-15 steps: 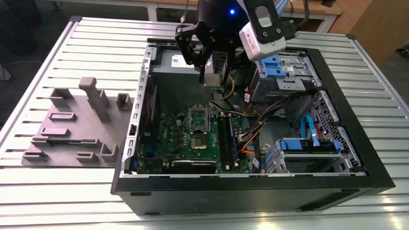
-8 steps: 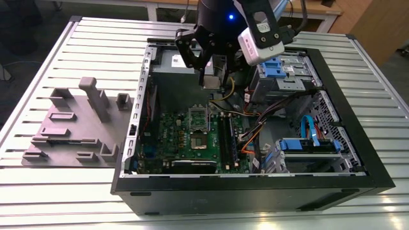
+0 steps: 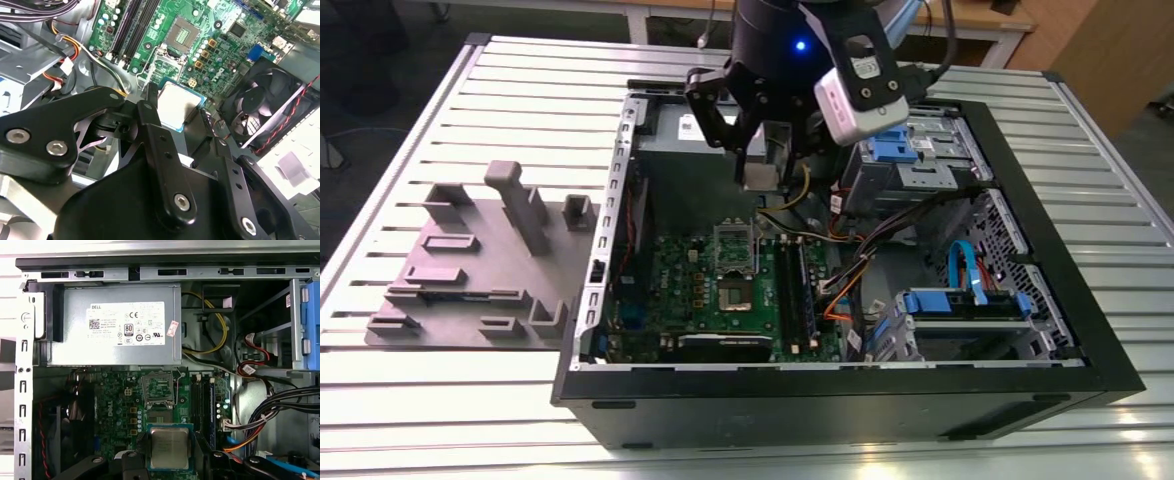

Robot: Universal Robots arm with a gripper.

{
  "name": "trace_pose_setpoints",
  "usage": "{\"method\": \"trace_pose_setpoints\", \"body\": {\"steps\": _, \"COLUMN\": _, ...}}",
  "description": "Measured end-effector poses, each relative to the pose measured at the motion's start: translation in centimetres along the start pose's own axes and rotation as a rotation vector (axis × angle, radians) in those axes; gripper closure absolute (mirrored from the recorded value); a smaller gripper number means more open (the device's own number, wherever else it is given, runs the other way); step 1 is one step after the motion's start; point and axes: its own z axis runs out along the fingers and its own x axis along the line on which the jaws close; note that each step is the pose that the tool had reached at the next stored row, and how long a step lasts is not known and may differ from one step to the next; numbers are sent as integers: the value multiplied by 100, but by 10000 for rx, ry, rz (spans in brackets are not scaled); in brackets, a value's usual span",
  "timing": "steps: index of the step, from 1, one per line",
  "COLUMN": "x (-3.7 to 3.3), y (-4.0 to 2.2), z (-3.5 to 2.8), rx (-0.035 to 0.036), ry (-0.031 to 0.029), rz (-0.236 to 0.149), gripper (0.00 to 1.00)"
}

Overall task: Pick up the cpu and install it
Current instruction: 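Place the cpu into insertion slot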

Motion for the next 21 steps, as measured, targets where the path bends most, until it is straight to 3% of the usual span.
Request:
{"method": "trace_pose_setpoints", "body": {"steps": 5, "x": 2, "y": -21, "z": 37, "rx": 0, "ry": 4, "rz": 2, "gripper": 55}}
{"method": "trace_pose_setpoints", "body": {"steps": 17, "x": 2, "y": -22, "z": 43, "rx": -1, "ry": 3, "rz": 1, "gripper": 55}}
{"method": "trace_pose_setpoints", "body": {"steps": 21, "x": 3, "y": -24, "z": 75, "rx": 0, "ry": 4, "rz": 1, "gripper": 55}}
